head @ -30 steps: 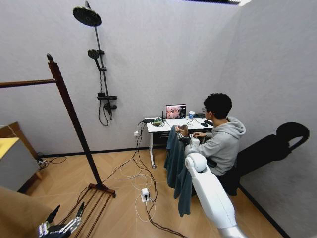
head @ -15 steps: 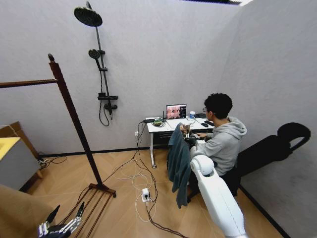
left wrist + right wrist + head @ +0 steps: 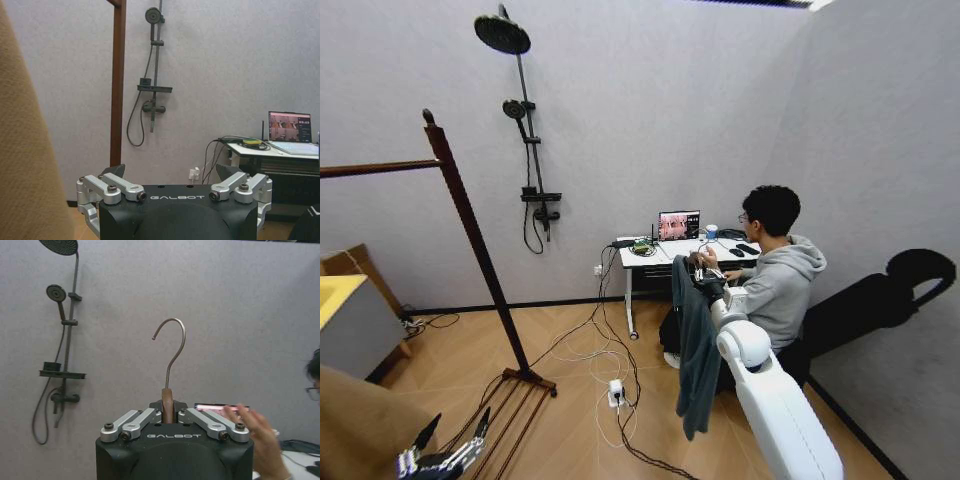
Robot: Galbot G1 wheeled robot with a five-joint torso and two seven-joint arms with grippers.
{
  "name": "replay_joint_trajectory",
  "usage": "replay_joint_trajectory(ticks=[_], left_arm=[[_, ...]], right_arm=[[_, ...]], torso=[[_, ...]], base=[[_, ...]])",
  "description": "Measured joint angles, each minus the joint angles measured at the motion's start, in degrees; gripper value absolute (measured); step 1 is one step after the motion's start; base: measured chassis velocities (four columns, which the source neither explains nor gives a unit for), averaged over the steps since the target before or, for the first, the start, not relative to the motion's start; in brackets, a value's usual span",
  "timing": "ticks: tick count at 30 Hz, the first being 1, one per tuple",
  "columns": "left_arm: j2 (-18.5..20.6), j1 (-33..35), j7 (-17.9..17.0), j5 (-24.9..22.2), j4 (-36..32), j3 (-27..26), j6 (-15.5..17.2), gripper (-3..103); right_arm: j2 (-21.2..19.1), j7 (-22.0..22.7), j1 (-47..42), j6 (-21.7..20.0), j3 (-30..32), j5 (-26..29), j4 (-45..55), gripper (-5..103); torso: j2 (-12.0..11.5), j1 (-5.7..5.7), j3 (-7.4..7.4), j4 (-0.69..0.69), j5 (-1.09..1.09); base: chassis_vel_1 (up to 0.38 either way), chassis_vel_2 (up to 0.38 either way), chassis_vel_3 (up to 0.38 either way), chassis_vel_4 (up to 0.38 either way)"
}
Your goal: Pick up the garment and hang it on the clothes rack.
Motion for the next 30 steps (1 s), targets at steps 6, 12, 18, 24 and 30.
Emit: replay_joint_trajectory(ticks=[6, 12, 18, 24, 30], left_arm=[[0.0, 0.0, 0.0, 0.0, 0.0, 0.0, 0.0, 100], [0.0, 0.0, 0.0, 0.0, 0.0, 0.0, 0.0, 100], [0.0, 0.0, 0.0, 0.0, 0.0, 0.0, 0.0, 100], [0.0, 0.0, 0.0, 0.0, 0.0, 0.0, 0.0, 100], [0.0, 0.0, 0.0, 0.0, 0.0, 0.0, 0.0, 100]], right_arm=[[-0.03, -0.17, -1.69, -1.12, -0.68, 2.56, 2.59, 9], [0.06, 0.21, -2.08, -1.28, -1.45, 3.6, 3.53, 9], [0.06, 0.32, -2.48, -1.11, -1.53, 4.0, 3.99, 9], [-0.29, 0.09, -3.04, -1.2, -0.59, 4.8, 4.56, 9], [-1.13, 0.11, -2.78, -1.24, 1.69, 6.25, 4.28, 9]], torso=[[0.0, 0.0, 0.0, 0.0, 0.0], [0.0, 0.0, 0.0, -0.01, -0.01], [0.0, 0.0, 0.0, 0.0, 0.0], [0.0, 0.0, 0.0, -0.01, 0.0], [0.0, 0.0, 0.0, -0.01, 0.0]], base=[[0.079, 0.079, 0.081, 0.072], [0.104, 0.097, 0.09, 0.097], [0.125, 0.121, 0.121, 0.121], [0.12, 0.121, 0.123, 0.12], [0.122, 0.12, 0.119, 0.134]])
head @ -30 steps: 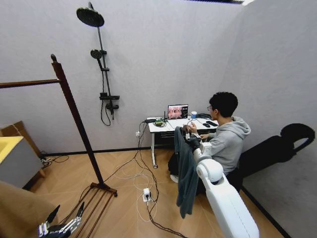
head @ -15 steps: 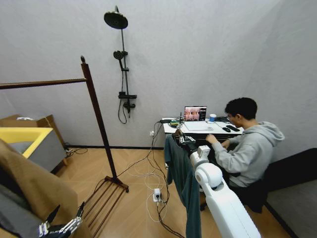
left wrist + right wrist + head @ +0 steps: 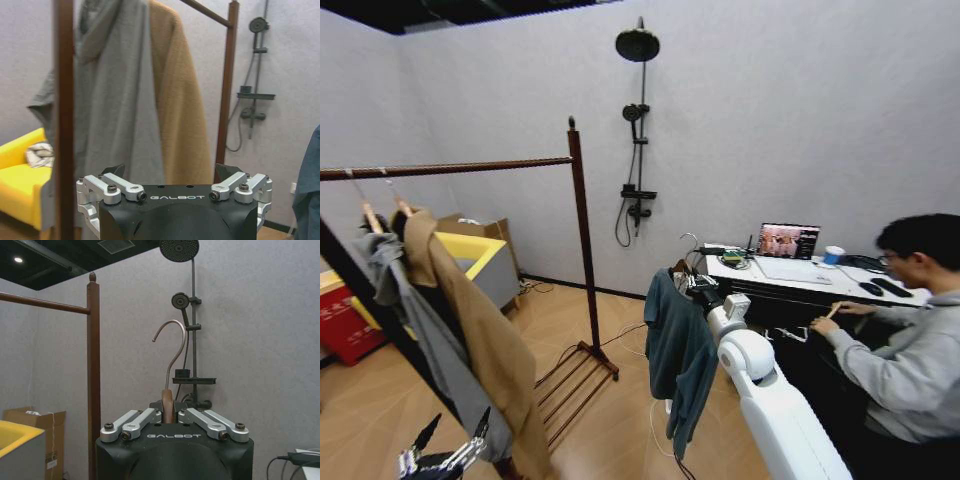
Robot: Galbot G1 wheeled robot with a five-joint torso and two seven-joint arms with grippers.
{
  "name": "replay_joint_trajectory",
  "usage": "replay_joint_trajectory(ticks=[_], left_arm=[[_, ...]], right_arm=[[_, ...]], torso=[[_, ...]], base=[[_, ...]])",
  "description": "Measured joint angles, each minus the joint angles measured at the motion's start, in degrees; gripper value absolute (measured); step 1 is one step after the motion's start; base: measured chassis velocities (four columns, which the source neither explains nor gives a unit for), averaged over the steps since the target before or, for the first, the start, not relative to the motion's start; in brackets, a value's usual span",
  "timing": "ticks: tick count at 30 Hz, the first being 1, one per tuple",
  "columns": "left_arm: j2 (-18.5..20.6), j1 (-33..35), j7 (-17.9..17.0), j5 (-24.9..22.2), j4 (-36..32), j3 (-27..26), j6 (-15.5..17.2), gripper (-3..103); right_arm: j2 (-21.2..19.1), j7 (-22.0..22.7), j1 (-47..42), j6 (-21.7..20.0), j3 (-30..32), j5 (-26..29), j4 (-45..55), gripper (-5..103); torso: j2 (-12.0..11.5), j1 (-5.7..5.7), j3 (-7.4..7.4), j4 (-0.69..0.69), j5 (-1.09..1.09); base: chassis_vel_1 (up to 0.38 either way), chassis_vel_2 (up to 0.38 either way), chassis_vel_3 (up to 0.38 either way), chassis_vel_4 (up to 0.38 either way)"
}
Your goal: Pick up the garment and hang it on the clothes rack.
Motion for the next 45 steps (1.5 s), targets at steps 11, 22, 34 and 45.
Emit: replay_joint_trajectory(ticks=[11, 22, 34, 45], left_arm=[[0.0, 0.0, 0.0, 0.0, 0.0, 0.0, 0.0, 100], [0.0, 0.0, 0.01, 0.0, 0.0, 0.0, 0.0, 100], [0.0, 0.0, 0.0, 0.0, 0.0, 0.0, 0.0, 100], [0.0, 0.0, 0.0, 0.0, 0.0, -0.01, 0.0, 100]], right_arm=[[-1.49, -0.7, -1.85, -0.4, 2.6, 1.54, 1.02, 9], [-1.61, -0.66, -1.74, -0.67, 2.73, 1.84, 1.88, 9], [-3.5, 0.56, -3.27, -2.57, 3.42, 4.75, 3.62, 9], [-14.22, 0.95, 12.18, -4.32, -2.46, 10.83, 1.4, 9]], torso=[[0.0, 0.0, 0.0, 0.0, 0.0], [0.02, -0.02, -0.01, 0.0, -0.01], [-0.02, 0.04, 0.02, 0.01, 0.01], [0.02, -0.04, -0.01, -0.04, -0.01]], base=[[0.137, 0.13, 0.119, 0.126], [0.065, 0.174, 0.185, 0.076], [-0.048, 0.303, 0.303, -0.057], [0.022, 0.047, 0.049, 0.013]])
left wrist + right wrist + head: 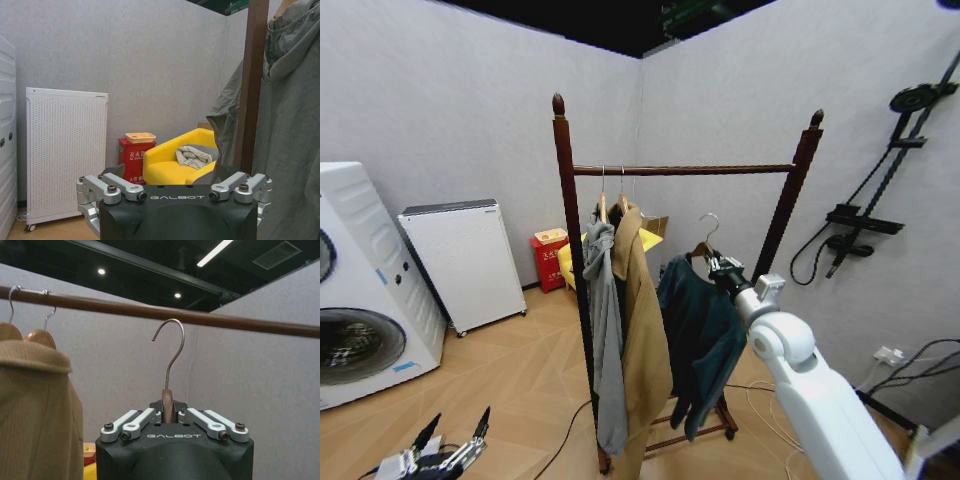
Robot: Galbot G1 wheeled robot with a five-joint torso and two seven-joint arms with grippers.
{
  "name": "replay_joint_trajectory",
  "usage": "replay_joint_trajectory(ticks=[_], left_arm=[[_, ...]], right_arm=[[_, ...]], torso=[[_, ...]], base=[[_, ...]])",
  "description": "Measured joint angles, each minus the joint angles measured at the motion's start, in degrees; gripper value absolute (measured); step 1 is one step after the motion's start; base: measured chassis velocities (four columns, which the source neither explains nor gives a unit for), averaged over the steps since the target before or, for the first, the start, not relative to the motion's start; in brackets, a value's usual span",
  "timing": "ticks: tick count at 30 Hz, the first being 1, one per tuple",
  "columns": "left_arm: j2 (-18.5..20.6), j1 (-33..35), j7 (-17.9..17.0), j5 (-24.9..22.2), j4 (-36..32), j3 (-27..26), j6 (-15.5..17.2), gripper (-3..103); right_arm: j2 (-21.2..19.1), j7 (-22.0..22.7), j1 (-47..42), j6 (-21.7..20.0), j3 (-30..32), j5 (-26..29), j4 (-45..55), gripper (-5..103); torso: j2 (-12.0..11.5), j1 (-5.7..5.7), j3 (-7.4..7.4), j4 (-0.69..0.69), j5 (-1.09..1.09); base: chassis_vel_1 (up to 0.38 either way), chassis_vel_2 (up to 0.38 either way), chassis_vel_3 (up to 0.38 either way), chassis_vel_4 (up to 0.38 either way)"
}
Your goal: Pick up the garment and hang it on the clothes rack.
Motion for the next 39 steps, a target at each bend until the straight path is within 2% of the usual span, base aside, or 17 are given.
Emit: replay_joint_trajectory(ticks=[4, 6, 8, 10, 17, 24, 39], left_arm=[[0.0, 0.0, 0.01, 0.0, 0.0, 0.0, 0.0, 100], [0.0, 0.0, 0.0, 0.0, 0.0, 0.0, 0.0, 100], [0.0, 0.0, 0.0, 0.0, 0.0, 0.0, 0.0, 100], [0.0, 0.0, 0.02, 0.0, 0.0, 0.0, 0.0, 100], [0.0, 0.0, 0.0, 0.0, 0.0, 0.0, 0.0, 100], [0.0, 0.0, 0.0, 0.0, 0.0, 0.0, 0.0, 100], [0.0, 0.0, 0.0, 0.0, 0.0, 0.0, 0.0, 100]], right_arm=[[-0.5, 0.68, 6.12, -0.41, -3.85, 1.18, -2.4, 9], [0.38, 1.46, 13.39, -1.19, -7.97, 2.28, -5.2, 9], [0.82, 1.79, 15.43, -1.47, -9.02, 2.8, -5.93, 9], [3.17, 3.1, 21.43, -2.69, -12.34, 5.38, -9.14, 9], [8.39, 5.92, 28.64, -4.54, -18.67, 9.45, -17.56, 9], [10.56, 6.31, 30.64, -4.52, -20.45, 9.41, -21.43, 9], [10.19, 8.67, 30.36, -6.49, -21.09, 10.31, -21.3, 9]], torso=[[0.0, 0.0, 0.0, 0.02, 0.01], [-0.01, 0.02, 0.02, 0.03, 0.02], [-0.01, 0.04, 0.02, 0.04, 0.0], [-0.01, 0.05, 0.02, 0.05, -0.03], [-0.02, 0.05, 0.02, 0.03, 0.0], [-0.02, 0.05, 0.02, 0.04, -0.01], [-0.02, 0.04, 0.01, 0.03, 0.0]], base=[[0.0, 0.0, 0.0, 0.0], [0.0, 0.0, 0.0, 0.0], [0.0, 0.0, 0.0, 0.0], [0.0, 0.0, 0.0, 0.0], [0.0, 0.0, 0.0, 0.0], [0.0, 0.0, 0.0, 0.0], [0.0, 0.0, 0.0, 0.0]])
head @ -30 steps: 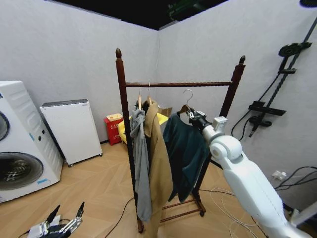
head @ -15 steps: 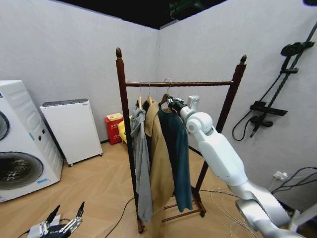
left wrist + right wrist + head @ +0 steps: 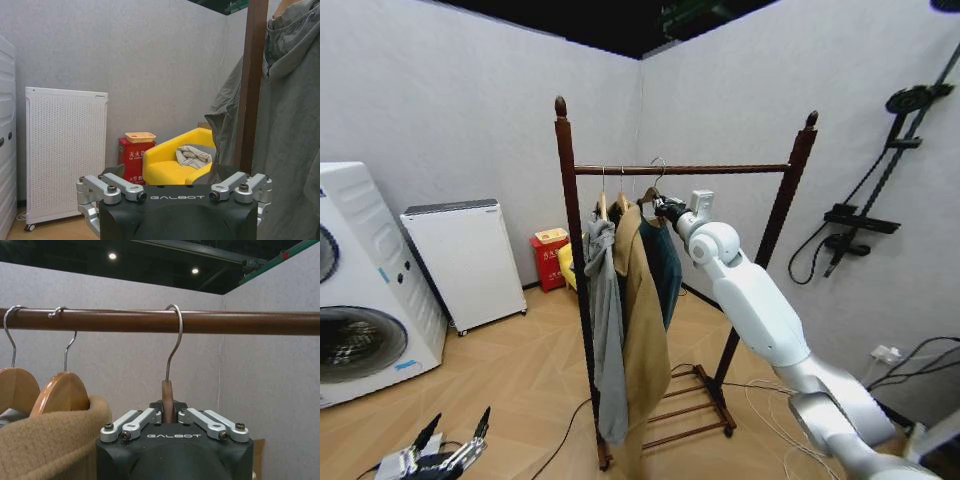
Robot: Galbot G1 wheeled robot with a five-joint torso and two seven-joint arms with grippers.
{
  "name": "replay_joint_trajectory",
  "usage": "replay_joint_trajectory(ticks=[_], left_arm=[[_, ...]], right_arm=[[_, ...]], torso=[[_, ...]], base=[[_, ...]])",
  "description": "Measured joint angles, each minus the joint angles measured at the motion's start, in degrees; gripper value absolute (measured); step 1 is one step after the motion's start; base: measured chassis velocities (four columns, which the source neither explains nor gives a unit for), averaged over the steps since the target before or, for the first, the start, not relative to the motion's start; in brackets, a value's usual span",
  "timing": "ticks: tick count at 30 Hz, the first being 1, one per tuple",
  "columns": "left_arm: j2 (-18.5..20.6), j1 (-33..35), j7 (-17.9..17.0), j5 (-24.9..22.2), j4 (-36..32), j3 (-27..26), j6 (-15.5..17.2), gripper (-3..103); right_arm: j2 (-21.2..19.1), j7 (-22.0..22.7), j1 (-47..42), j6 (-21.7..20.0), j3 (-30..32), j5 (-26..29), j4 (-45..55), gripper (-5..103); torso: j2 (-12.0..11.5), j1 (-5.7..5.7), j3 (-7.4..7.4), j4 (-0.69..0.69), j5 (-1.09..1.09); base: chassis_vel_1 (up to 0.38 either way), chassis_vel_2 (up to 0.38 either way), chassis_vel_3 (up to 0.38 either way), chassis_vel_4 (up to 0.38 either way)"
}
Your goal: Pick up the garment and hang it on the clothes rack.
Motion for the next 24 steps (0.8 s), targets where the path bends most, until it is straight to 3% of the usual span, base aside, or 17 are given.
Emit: replay_joint_trajectory(ticks=[6, 8, 14, 15, 21, 24], left_arm=[[0.0, 0.0, 0.0, 0.0, 0.0, 0.0, 0.0, 100], [0.0, 0.0, 0.01, 0.0, 0.0, 0.0, 0.0, 100], [0.0, 0.0, 0.01, 0.0, 0.0, 0.0, 0.0, 100], [0.0, 0.0, 0.01, 0.0, 0.0, 0.0, 0.0, 100], [0.0, 0.0, 0.0, 0.0, 0.0, 0.0, 0.0, 100], [0.0, 0.0, 0.04, 0.0, 0.0, 0.0, 0.0, 100]], right_arm=[[-0.99, -0.87, -1.83, -0.19, 0.73, 0.32, 2.19, 7], [-1.34, -0.9, -2.33, -0.2, 0.87, 0.64, 3.03, 12], [-4.84, 0.28, -7.41, -0.18, 4.26, 1.64, 10.99, 38], [-4.84, 0.28, -7.41, -0.18, 4.26, 1.64, 10.99, 38], [-9.43, 3.17, -25.57, -0.72, 12.33, 1.87, 25.26, 67], [-10.43, 4.52, -32.47, -0.15, 14.97, 1.35, 30.34, 72]], torso=[[0.0, 0.0, 0.0, 0.01, -0.01], [0.0, 0.0, 0.01, 0.01, 0.01], [0.0, 0.0, 0.0, 0.03, 0.01], [0.0, 0.0, 0.0, 0.03, 0.01], [0.0, 0.0, 0.0, -0.01, 0.02], [0.01, -0.01, -0.01, -0.01, 0.01]], base=[[0.0, 0.0, 0.0, 0.0], [0.0, 0.0, 0.0, 0.0], [0.0, 0.0, 0.0, 0.0], [0.0, 0.0, 0.0, 0.0], [0.0, 0.0, 0.0, 0.0], [0.0, 0.0, 0.0, 0.0]])
